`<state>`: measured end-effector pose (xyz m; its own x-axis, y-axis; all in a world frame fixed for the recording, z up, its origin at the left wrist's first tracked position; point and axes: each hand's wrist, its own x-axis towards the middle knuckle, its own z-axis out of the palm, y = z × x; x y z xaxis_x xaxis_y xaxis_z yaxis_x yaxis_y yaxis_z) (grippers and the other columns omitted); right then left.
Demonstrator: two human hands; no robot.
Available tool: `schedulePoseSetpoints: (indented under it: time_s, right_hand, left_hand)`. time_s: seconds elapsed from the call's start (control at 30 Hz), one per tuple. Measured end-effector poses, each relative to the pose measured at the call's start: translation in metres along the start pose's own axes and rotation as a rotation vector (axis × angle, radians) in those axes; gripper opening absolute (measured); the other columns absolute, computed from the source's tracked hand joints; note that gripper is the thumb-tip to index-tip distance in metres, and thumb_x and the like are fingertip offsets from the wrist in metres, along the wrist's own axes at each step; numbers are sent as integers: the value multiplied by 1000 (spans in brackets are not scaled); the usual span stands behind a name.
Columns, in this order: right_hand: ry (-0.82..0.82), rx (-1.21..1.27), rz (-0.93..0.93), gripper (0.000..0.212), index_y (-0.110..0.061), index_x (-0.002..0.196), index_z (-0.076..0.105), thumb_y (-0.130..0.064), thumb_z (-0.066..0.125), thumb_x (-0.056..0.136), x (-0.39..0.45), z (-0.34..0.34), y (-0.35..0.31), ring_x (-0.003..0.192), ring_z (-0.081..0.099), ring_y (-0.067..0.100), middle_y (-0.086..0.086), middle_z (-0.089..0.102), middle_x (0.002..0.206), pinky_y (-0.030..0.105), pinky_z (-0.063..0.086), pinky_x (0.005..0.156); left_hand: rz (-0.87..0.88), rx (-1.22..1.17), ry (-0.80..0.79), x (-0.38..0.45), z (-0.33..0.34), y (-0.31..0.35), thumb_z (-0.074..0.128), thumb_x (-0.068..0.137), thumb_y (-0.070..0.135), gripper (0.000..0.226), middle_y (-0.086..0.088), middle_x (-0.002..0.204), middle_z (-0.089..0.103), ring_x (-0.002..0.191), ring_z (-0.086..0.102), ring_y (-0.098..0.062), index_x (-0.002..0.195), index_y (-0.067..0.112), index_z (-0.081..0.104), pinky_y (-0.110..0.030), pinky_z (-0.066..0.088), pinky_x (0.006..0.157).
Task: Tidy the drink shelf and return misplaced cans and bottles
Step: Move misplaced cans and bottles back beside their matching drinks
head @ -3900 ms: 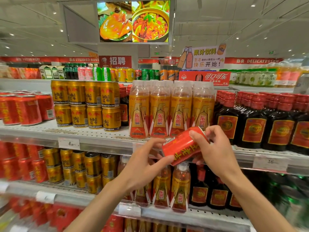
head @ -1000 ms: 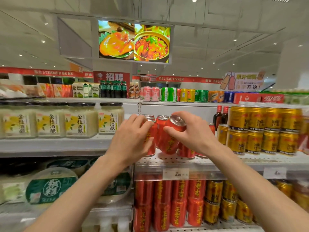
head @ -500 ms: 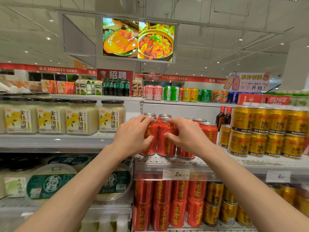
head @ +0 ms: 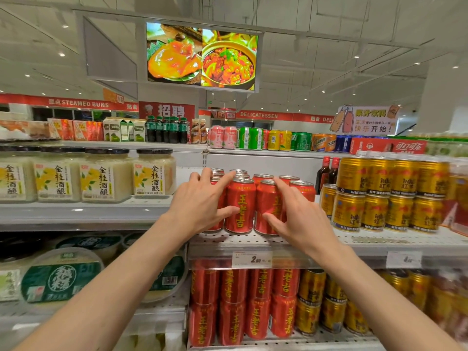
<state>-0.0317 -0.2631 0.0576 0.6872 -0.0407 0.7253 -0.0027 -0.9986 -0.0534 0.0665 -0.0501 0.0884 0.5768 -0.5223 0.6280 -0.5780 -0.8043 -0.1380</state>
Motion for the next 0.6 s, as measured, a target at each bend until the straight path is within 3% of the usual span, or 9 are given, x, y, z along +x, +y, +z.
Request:
schedulePoseSetpoints:
  time_s: [0.17,0.3,0.4,0.5,0.6]
  right_hand:
    - [51,74,11,80,-23,156,25,-48,65,91,3,11,-4,101,68,30,3,60,128,48,57,81]
    - [90,127,-18,72,-25,151,33,-45,65,91,-1,11,-1,89,69,26,0,65,117,47,59,74]
    - [228,104,12,42,-20,123,51,-40,68,91,-13,6,15,68,65,26,-1,65,97,41,55,53]
    - [245,80,127,27,-21,100,49,-38,68,92,-24,8,32,62,59,21,-4,58,90,35,50,51]
    - [239,107,138,23,-21,93,47,-35,66,92,-26,15,39,63,55,17,-5,52,88,40,53,51]
  left_hand:
    - [-8,74,7,-1,3,5,40,87,81,86,-14,143,41,122,52,-32,157,36,17,-42,53,87]
    - [-4,82,26,-3,4,4,39,87,81,85,-13,142,42,121,52,-31,157,36,19,-41,53,85]
    - [-9,85,24,-4,5,5,39,88,80,83,-13,144,42,123,52,-31,156,37,20,-41,54,84]
    - [-10,89,26,-4,5,5,38,87,80,84,-14,145,41,125,51,-32,157,37,19,-41,55,84]
    - [-11,92,21,-5,5,6,37,87,81,85,-15,146,41,126,51,-32,158,37,18,-43,56,84]
